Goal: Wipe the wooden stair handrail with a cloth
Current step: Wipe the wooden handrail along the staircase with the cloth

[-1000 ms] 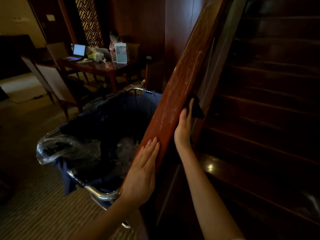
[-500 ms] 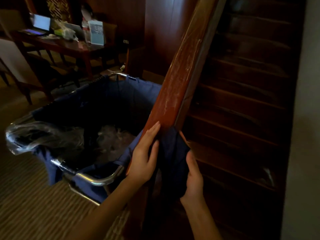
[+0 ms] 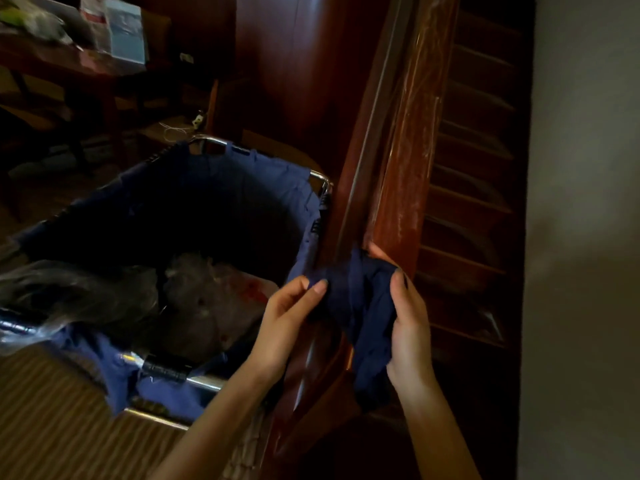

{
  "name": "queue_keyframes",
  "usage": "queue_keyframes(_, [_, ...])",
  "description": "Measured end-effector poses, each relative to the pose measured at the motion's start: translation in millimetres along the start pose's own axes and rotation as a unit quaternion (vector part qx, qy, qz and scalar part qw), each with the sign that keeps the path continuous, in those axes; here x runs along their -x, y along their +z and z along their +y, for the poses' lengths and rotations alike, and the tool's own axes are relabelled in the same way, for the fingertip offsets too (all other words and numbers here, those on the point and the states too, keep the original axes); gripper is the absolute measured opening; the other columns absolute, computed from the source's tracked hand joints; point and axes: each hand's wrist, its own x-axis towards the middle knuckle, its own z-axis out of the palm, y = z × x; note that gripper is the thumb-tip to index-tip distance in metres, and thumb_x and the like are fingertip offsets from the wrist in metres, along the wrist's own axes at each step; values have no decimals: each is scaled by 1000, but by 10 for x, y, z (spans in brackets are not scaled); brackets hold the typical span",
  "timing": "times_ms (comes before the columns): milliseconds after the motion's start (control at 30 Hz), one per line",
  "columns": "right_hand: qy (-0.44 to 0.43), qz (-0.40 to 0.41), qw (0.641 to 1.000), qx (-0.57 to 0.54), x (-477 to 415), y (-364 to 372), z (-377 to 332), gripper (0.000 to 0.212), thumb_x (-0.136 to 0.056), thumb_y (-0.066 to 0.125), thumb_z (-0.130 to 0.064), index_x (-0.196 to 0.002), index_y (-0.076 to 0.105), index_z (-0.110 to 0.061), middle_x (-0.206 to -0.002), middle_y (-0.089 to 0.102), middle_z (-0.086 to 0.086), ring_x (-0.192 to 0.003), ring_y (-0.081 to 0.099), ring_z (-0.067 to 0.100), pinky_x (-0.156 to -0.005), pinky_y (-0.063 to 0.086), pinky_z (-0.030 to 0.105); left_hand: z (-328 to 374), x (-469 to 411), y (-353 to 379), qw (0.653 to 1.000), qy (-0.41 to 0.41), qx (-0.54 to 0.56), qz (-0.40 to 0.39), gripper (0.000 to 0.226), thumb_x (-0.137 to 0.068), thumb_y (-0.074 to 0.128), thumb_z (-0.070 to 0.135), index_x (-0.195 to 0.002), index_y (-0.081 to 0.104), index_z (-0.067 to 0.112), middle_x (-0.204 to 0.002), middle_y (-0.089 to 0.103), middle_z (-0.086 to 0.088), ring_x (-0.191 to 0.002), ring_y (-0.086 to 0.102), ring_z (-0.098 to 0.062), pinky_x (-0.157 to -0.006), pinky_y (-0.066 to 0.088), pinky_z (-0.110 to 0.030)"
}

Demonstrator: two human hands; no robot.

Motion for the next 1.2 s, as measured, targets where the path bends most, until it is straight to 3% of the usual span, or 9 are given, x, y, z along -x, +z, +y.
queue_keyframes(167, [-86,79,949,293,-70,96,220,26,-101,50,-14,-116,66,-28,-118,64,-11,-115,58,3,-99,44,18,65,-32,-267,971,-113,211,-2,57,-88,48,43,-130,55,5,-126,64,-16,-117,62,-25,-87,55,-33])
queue_keyframes(267, [-135,72,863,481,-89,28,343,25,-93,62,-8,-114,71,-21,-108,61,-6,-103,63,13,-89,51,28,-7,-35,-315,987,-48,153,20,45,-86,56,38,-125,63,15,-126,65,-13,-119,61,-23,-96,50,-35])
queue_keyframes(333, [-177,76,797,572,-114,-4,415,23,-86,72,-10,-108,75,-18,-108,63,-2,-97,63,21,-83,53,42,-108,-13,-293,997,-3,73,28,29,-86,57,30,-109,72,21,-114,72,-6,-108,67,-15,-83,53,-22])
queue_keyframes(400, [-210,91,775,589,-134,-49,472,21,-82,75,-15,-103,77,-18,-108,63,0,-96,60,23,-79,52,45,-261,4,-263,1000,19,-4,19,24,-88,56,25,-104,74,23,-107,74,0,-101,69,-10,-79,52,-15])
queue_keyframes(500, [-235,82,777,578,-92,-167,548,31,-80,66,-25,-110,73,-22,-116,59,1,-101,54,18,-82,49,43,-492,17,-206,995,28,-91,-34,27,-92,55,23,-114,70,26,-116,71,5,-113,64,-12,-93,48,-20])
queue_keyframes(667, [-219,106,835,493,33,-489,587,48,-89,59,-33,-134,56,-15,-136,43,1,-129,41,17,-108,35,35,-806,44,-126,979,34,-192,-54,34,-96,49,33,-129,54,36,-136,51,29,-136,42,-4,-111,32,-17])
queue_keyframes(833, [-183,171,872,420,53,-666,629,49,-92,56,-32,-135,53,-9,-136,40,-3,-130,43,20,-105,42,52,-830,-221,-50,949,80,-297,-73,39,-103,42,25,-141,44,30,-151,38,15,-142,29,2,-122,16,-34])
queue_keyframes(1000, [-166,156,882,413,23,-598,681,46,-95,52,-34,-136,53,-14,-135,40,-14,-131,41,15,-107,40,47,-657,-503,119,957,72,-273,-64,40,-104,41,17,-144,45,14,-154,34,5,-142,29,-2,-119,24,-26])
queue_keyframes(1200, [-167,184,890,382,-10,-585,751,46,-99,44,-34,-137,51,-10,-136,45,2,-129,44,16,-108,40,38,-1008,288,28,944,131,-286,-99,54,-105,39,21,-146,26,54,-159,15,24,-149,11,-6,-116,16,-14])
